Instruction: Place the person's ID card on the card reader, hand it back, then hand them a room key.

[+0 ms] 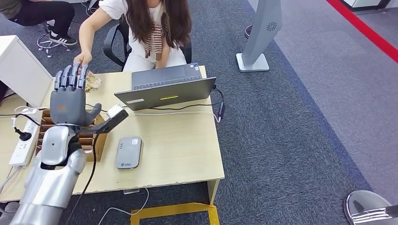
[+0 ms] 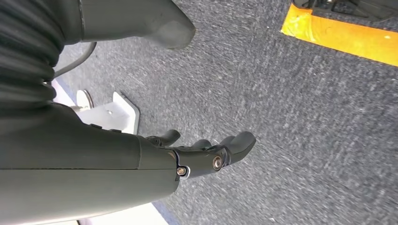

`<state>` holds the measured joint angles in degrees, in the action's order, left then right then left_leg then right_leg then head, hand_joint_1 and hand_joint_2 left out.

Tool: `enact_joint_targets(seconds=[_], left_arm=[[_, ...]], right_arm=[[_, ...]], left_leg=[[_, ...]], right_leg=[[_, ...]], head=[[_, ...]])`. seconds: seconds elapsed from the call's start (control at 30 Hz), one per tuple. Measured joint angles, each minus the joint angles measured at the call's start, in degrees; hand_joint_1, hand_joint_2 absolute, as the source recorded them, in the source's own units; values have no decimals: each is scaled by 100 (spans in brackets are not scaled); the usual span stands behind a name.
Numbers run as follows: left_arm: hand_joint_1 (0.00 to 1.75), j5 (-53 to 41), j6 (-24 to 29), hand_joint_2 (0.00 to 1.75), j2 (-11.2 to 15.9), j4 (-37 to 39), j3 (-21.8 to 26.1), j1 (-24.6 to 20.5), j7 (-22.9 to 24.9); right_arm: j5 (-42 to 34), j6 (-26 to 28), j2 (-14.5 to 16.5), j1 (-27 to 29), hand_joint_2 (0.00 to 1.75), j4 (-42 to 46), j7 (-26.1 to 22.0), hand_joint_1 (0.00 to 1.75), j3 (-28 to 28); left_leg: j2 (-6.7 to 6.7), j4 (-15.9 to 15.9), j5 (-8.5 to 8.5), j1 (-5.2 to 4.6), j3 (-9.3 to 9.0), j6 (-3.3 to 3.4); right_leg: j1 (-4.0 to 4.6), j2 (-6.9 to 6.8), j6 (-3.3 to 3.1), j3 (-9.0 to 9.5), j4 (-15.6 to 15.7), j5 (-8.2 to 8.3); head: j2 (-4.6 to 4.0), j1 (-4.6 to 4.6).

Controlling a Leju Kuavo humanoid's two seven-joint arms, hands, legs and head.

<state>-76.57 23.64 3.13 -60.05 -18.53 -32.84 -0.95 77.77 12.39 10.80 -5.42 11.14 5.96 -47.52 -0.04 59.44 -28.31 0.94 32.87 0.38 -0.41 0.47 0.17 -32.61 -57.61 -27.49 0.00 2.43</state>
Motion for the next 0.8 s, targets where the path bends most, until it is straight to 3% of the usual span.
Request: enact_joint_targets(seconds=[0.1,0.37,0.53,0.67,0.8], left_arm=[[0,43,101,175,125,-701,2,623,-107],[0,12,798,175,519,-1624,75,1660,-561],[0,-621,1497,175,845,-1715,365,2264,-684],[0,-781,1570,175,1246,-1715,530,2615,-341],[0,-883,1583,175,1483,-1689,736,2903,-548]], right_arm=[[-41,11,0,57,175,-4,-22,0,-24],[-86,-47,-5,109,175,-10,-110,0,-83],[-44,-211,-49,112,175,-10,-142,0,-85],[-32,-210,-78,116,175,-10,-146,0,-97],[-42,-196,-89,115,175,-10,-157,0,-111]], left_leg=[[-1,-1,-4,0,1,0],[4,-3,-4,1,-5,-1],[4,-4,-5,2,-2,-1],[0,-4,-5,6,1,-2],[-1,-4,-4,6,2,-2]], right_leg=[[0,-1,2,-2,1,-6],[0,3,5,3,0,-9],[1,4,5,1,0,-10],[3,-2,3,-2,0,-12],[3,-4,1,-1,0,-13]], head=[[0,-1],[0,-2],[0,1],[0,-1],[0,-3]])
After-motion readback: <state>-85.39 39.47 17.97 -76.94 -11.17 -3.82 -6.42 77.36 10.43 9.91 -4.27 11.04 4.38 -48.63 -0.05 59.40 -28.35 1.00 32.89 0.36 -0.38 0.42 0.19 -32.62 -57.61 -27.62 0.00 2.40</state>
